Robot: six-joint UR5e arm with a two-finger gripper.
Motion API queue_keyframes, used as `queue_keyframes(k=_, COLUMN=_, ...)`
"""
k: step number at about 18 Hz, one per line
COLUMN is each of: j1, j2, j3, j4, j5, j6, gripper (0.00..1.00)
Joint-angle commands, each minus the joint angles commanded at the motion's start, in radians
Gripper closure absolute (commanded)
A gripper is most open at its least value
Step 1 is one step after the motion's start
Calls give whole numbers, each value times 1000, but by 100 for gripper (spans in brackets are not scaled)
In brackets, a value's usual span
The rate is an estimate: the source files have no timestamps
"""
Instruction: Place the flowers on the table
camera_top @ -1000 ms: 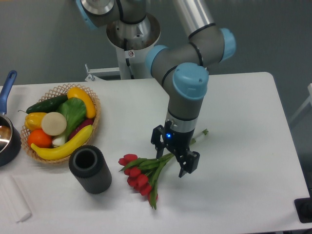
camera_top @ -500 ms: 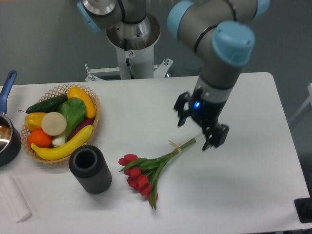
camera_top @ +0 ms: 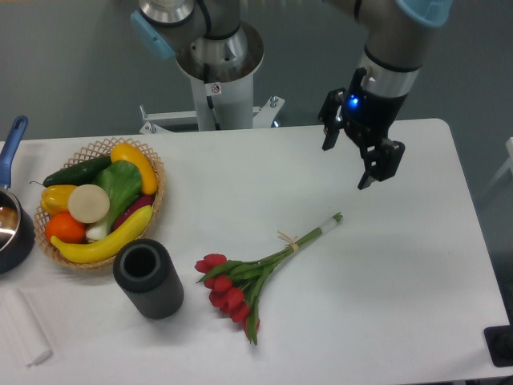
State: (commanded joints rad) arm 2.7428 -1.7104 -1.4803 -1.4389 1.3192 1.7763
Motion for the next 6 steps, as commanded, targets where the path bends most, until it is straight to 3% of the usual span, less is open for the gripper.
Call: queue_keyframes(k=6, j1=9, j2=2, j3=6, j4=0, j5=-12, j6=0, gripper=0)
